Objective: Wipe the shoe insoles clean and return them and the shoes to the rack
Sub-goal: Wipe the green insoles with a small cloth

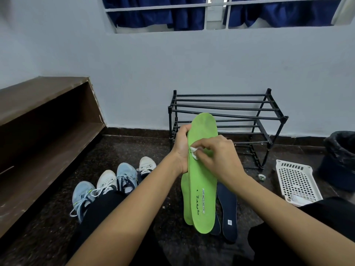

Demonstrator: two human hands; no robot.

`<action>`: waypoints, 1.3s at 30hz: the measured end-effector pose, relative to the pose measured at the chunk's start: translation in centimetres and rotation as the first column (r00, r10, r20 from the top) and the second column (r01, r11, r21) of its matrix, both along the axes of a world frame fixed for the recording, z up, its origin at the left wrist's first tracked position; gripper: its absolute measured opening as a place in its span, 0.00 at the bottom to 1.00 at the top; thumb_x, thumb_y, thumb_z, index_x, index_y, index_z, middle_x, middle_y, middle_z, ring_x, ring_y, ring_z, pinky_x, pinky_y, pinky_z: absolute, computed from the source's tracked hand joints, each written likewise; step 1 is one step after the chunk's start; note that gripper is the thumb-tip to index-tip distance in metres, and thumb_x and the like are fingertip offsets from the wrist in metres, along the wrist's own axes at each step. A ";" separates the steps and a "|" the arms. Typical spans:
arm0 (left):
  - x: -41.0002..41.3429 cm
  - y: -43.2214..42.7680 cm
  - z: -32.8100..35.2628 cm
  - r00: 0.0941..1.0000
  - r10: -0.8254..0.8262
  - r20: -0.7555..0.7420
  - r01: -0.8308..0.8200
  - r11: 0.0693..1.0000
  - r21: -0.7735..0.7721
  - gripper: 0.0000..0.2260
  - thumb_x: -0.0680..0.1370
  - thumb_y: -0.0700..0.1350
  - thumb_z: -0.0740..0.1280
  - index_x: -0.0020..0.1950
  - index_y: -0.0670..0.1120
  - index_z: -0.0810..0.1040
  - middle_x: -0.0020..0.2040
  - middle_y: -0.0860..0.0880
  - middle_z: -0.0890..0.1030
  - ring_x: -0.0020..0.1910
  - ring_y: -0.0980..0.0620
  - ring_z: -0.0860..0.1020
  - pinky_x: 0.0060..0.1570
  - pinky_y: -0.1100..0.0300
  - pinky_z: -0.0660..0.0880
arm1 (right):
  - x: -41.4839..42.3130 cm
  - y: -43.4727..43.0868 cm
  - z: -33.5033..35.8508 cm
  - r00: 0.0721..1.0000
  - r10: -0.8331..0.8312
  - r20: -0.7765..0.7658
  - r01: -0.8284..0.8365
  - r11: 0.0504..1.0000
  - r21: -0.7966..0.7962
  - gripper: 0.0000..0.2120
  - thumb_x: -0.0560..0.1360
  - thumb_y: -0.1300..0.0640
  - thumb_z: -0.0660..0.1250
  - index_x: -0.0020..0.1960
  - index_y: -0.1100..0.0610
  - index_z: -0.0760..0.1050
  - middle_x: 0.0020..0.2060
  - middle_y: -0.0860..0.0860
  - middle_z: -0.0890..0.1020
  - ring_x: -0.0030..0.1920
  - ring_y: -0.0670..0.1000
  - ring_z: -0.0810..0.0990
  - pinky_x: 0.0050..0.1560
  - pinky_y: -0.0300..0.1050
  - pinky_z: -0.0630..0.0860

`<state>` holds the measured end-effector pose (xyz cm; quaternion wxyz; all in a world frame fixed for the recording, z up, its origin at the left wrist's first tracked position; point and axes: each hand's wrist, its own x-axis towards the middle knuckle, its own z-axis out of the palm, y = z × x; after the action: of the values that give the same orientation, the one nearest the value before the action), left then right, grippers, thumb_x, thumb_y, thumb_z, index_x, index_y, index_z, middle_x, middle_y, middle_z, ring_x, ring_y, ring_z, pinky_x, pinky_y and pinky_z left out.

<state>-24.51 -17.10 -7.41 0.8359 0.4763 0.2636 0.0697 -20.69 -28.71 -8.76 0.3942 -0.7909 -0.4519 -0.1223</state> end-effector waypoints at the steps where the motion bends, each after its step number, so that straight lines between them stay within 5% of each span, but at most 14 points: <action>1: 0.0 0.0 -0.1 1.000 0.002 -0.007 -0.002 1.000 0.009 0.21 0.76 0.58 0.57 0.35 0.45 0.79 0.31 0.47 0.77 0.28 0.49 0.74 0.31 0.61 0.70 | 0.1 0.0 0.1 1.000 -0.008 0.015 0.008 1.000 -0.008 0.07 0.71 0.57 0.71 0.44 0.46 0.82 0.35 0.42 0.82 0.43 0.50 0.76 0.50 0.55 0.71; 7: 0.3 -0.8 -0.3 0.997 -0.073 0.026 0.073 0.997 0.012 0.25 0.78 0.57 0.55 0.32 0.45 0.82 0.30 0.46 0.78 0.26 0.48 0.77 0.31 0.61 0.73 | 2.2 0.1 0.9 0.990 -0.126 0.060 0.126 0.992 0.005 0.04 0.70 0.52 0.69 0.43 0.45 0.82 0.33 0.42 0.81 0.39 0.52 0.77 0.47 0.54 0.73; 12: 0.2 -2.1 0.0 0.986 -0.159 0.048 0.160 0.987 -0.016 0.22 0.78 0.57 0.55 0.49 0.42 0.81 0.40 0.40 0.82 0.37 0.42 0.80 0.46 0.48 0.77 | 4.4 -0.1 1.5 0.958 -0.286 -0.005 0.286 0.957 0.038 0.03 0.72 0.51 0.69 0.44 0.47 0.81 0.34 0.44 0.82 0.41 0.55 0.77 0.47 0.55 0.72; 16: 0.3 -1.6 0.1 0.991 -0.132 0.035 0.132 0.991 0.005 0.20 0.77 0.55 0.56 0.40 0.44 0.80 0.32 0.45 0.80 0.28 0.47 0.78 0.32 0.62 0.76 | 3.5 0.1 1.5 0.981 -0.186 -0.049 0.189 0.980 0.064 0.04 0.70 0.56 0.71 0.44 0.49 0.82 0.33 0.44 0.80 0.41 0.55 0.78 0.48 0.56 0.74; 21: 0.3 -0.5 0.2 0.999 -0.038 0.019 0.038 0.999 -0.024 0.16 0.75 0.53 0.57 0.34 0.45 0.75 0.29 0.47 0.74 0.25 0.49 0.73 0.27 0.64 0.70 | 0.5 0.2 0.7 0.999 -0.041 -0.012 0.042 0.996 0.081 0.07 0.68 0.60 0.73 0.43 0.49 0.83 0.33 0.40 0.79 0.40 0.49 0.75 0.48 0.51 0.72; 27: 0.2 -0.1 0.1 0.999 -0.031 0.028 0.032 0.999 -0.039 0.17 0.75 0.55 0.58 0.37 0.45 0.76 0.32 0.47 0.75 0.28 0.49 0.74 0.30 0.62 0.72 | 0.2 0.1 0.6 1.000 -0.007 0.011 0.006 0.998 0.070 0.07 0.69 0.56 0.72 0.44 0.45 0.83 0.33 0.40 0.80 0.41 0.48 0.75 0.49 0.49 0.68; 33: 0.3 -1.5 -0.3 0.993 -0.091 0.071 0.095 0.994 -0.059 0.28 0.80 0.63 0.53 0.44 0.45 0.84 0.35 0.43 0.82 0.32 0.46 0.81 0.38 0.56 0.75 | 2.5 0.2 1.3 0.991 -0.132 -0.006 0.132 0.988 0.077 0.03 0.70 0.52 0.71 0.42 0.44 0.81 0.33 0.41 0.81 0.39 0.51 0.77 0.48 0.56 0.73; 39: 0.2 -2.9 -0.1 0.975 -0.202 0.097 0.210 0.974 -0.082 0.22 0.79 0.58 0.54 0.52 0.46 0.82 0.41 0.40 0.83 0.36 0.42 0.80 0.44 0.48 0.77 | 4.9 0.0 1.7 0.958 -0.257 -0.130 0.274 0.953 0.130 0.03 0.70 0.49 0.69 0.44 0.43 0.80 0.34 0.43 0.81 0.43 0.53 0.79 0.51 0.59 0.73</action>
<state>-24.31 -20.03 -7.46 0.8704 0.4588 0.1787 -0.0087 -15.83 -28.74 -7.02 0.4558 -0.8190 -0.3083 -0.1625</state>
